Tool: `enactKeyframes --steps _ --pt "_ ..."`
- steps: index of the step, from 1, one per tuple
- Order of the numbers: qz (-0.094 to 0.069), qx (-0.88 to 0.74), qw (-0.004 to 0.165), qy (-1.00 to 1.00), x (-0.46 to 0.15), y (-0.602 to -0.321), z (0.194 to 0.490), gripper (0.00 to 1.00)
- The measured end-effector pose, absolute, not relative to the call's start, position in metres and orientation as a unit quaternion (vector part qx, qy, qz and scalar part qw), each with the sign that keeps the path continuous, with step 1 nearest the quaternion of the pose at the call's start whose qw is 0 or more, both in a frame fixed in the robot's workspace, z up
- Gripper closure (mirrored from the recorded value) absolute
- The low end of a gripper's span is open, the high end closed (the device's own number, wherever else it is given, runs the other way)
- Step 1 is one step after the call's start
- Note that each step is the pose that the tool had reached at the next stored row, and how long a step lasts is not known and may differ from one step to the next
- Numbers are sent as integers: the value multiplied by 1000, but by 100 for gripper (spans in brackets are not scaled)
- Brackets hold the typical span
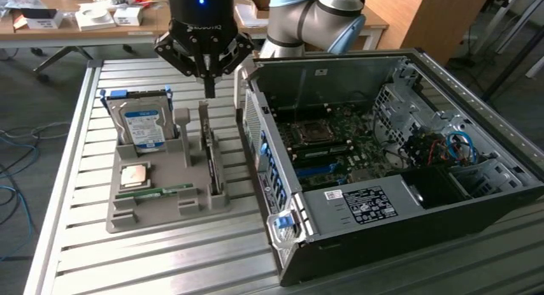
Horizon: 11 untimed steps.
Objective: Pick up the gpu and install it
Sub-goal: 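Reach for the gpu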
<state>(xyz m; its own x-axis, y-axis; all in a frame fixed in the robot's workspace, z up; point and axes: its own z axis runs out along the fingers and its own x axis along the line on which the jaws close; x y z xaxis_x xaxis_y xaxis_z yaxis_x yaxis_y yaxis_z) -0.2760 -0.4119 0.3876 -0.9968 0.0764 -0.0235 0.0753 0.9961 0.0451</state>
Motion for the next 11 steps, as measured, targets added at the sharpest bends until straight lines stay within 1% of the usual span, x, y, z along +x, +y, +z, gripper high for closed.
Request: enactKeyframes --steps 11 --pt "22 38 13 999 -276 -426 388 89"
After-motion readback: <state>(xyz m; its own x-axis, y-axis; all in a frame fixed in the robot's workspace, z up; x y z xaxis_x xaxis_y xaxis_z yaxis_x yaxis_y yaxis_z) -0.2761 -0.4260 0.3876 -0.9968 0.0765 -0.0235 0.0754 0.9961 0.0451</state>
